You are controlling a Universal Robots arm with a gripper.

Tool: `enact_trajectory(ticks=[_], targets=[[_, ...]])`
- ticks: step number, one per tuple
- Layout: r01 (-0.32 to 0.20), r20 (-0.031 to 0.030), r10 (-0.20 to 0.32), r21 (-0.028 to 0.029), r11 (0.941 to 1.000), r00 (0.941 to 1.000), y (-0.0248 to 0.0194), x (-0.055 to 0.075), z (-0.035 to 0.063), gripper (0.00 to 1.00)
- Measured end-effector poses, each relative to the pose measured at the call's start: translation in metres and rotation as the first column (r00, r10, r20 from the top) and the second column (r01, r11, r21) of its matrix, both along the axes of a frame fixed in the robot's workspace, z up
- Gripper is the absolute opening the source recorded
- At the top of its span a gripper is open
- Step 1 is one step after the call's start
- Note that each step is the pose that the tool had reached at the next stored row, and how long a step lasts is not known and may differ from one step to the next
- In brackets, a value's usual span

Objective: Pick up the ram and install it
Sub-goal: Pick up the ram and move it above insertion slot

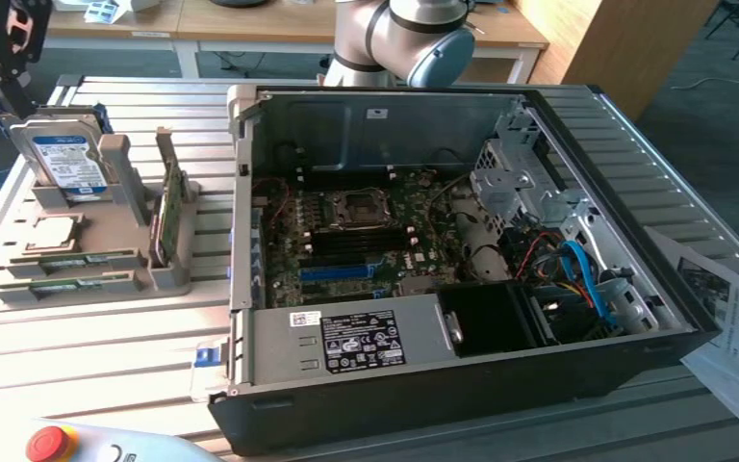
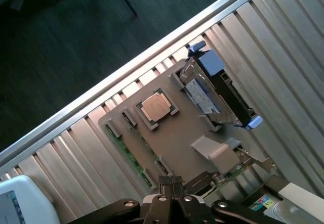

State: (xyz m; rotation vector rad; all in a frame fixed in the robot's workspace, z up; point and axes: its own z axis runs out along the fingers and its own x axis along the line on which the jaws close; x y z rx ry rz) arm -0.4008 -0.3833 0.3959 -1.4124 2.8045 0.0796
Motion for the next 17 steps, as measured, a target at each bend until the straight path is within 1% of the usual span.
enact_trajectory(ticks=[4,8,13,17], targets=[[-0.043,0.0001,0.043,0.0000,0.9991,0.9991,0.0000,0.0000,0.0000,0.10],[-0.088,0.0000,0.088,0.0001,0.9961,0.9961,0.0000,0.0000,0.0000,0.10],[-0.144,0.0001,0.144,0.0000,0.9896,0.9896,0.0000,0.0000,0.0000,0.10],[-0.187,0.0001,0.187,0.0000,0.9823,0.9823,-0.0001,0.0000,0.0000,0.10]])
